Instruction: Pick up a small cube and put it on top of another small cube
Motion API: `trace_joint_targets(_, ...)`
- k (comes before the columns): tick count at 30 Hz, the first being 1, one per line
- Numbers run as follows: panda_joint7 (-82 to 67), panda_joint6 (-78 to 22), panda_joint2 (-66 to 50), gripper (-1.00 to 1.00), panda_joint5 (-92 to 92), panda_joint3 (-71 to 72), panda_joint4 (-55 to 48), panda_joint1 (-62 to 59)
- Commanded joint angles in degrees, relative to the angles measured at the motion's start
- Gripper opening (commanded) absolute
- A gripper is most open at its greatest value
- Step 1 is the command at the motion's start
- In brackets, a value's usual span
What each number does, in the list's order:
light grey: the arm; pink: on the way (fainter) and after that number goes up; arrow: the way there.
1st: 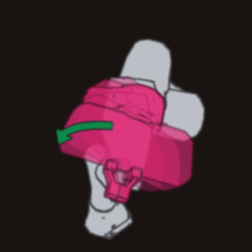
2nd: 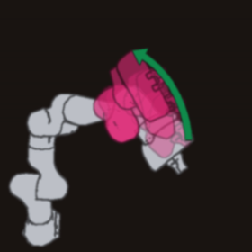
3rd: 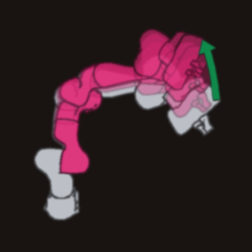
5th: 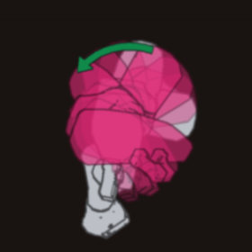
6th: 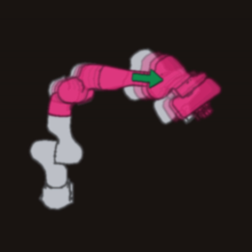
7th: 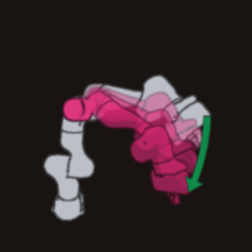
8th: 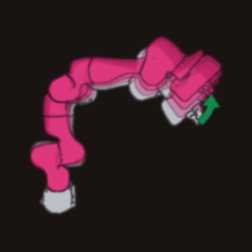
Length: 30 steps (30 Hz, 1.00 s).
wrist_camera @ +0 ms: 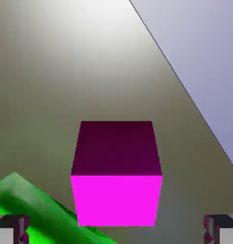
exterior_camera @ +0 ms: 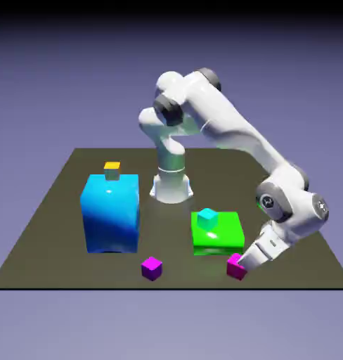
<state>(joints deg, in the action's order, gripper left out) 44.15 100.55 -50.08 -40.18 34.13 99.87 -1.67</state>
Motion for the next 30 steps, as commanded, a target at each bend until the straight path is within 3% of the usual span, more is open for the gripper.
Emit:
trace_joint_targets(1, 0.00, 0.01, 0.00, -1.00, 0.00, 0.00, 0.00, 0.00)
trace_joint_targets(6, -2.15, -7.28, 2.88, -1.00, 3.20, 2.26, -5.30, 1.45)
trace_joint_targets(26, 0.22, -2.77, 44.41, -1.00, 36.77, -15.27, 29.58, 4.40)
trace_joint_targets(30, 0.69, 2.33, 44.32, -1.00, 37.19, -15.93, 34.37, 4.46)
